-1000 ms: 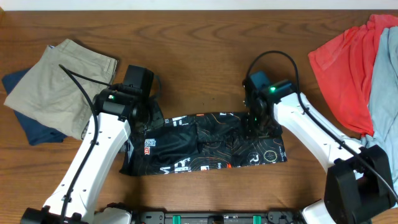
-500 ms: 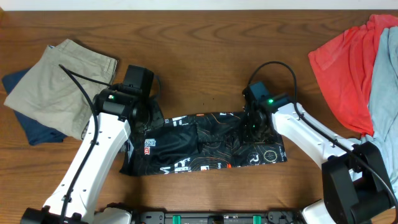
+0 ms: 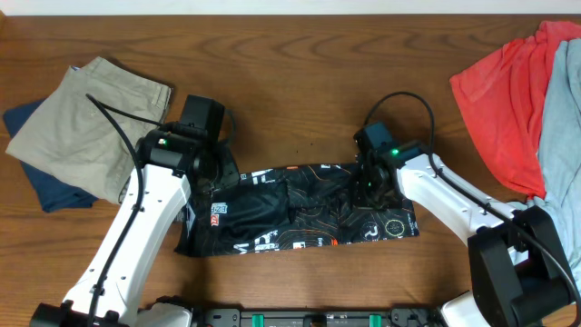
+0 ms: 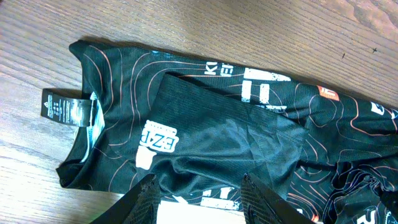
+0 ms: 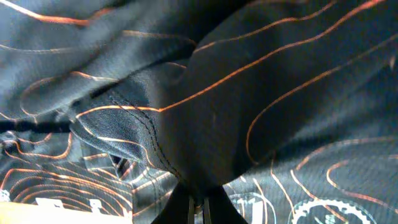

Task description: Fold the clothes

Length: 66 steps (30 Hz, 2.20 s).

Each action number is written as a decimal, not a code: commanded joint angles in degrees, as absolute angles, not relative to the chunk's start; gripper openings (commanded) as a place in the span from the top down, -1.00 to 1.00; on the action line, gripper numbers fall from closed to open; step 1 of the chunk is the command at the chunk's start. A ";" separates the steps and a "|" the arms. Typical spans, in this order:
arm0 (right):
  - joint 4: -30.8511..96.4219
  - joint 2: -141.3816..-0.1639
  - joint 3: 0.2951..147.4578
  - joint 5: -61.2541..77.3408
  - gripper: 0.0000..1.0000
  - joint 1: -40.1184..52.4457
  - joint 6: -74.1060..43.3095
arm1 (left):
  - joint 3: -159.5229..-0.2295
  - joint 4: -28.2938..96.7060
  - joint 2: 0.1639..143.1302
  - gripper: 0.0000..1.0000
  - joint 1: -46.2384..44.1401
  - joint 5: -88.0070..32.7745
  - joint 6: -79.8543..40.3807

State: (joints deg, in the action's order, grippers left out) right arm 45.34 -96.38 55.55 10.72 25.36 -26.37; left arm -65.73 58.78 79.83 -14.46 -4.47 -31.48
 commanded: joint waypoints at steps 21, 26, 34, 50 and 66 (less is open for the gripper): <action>29.76 -95.79 58.46 17.34 0.32 24.53 -17.06 | -65.73 59.75 79.75 0.10 -14.26 -1.96 -31.09; 34.57 -90.85 58.46 11.64 0.30 22.17 -17.08 | -65.69 61.54 79.75 -0.14 -13.85 0.95 -30.63; 48.07 -83.29 58.46 5.28 0.16 16.82 -17.10 | -61.76 61.69 80.49 -0.47 -11.05 0.93 -25.12; 52.49 -84.44 58.33 7.09 0.10 18.74 -17.12 | -59.35 61.47 88.42 -0.49 0.64 0.84 -21.47; 41.98 -97.43 58.33 4.10 0.16 34.37 -30.96 | -59.35 61.45 88.42 -0.50 0.91 0.64 -21.45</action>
